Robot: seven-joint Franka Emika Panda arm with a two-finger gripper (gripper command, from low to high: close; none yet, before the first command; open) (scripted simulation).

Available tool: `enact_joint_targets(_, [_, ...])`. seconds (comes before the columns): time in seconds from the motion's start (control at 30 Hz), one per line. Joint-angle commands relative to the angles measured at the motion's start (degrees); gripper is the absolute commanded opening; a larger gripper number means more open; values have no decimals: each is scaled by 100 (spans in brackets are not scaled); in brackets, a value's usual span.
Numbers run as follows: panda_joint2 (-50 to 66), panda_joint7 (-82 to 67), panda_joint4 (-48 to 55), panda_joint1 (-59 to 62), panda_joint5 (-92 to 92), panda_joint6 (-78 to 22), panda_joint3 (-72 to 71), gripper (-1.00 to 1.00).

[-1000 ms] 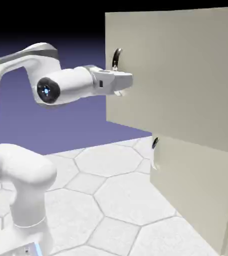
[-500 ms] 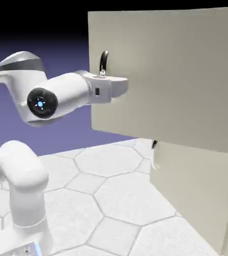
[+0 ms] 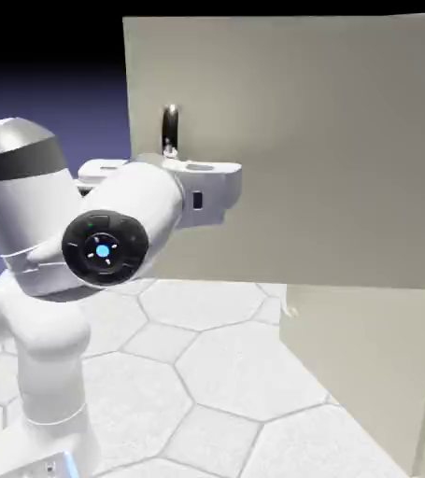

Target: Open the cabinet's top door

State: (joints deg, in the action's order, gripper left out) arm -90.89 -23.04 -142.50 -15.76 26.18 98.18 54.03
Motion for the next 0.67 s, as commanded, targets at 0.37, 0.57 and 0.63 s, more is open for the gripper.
enact_joint_targets(0.37, [211, 267, 2493, -1680, -478, -2263, 817, -100])
enact_joint_targets(0.57, [291, 475, 3739, -2563, -529, -3227, 1021, -100])
enact_joint_targets(0.63, [317, 555, 4155, -2857, -524, -3530, 1070, -100])
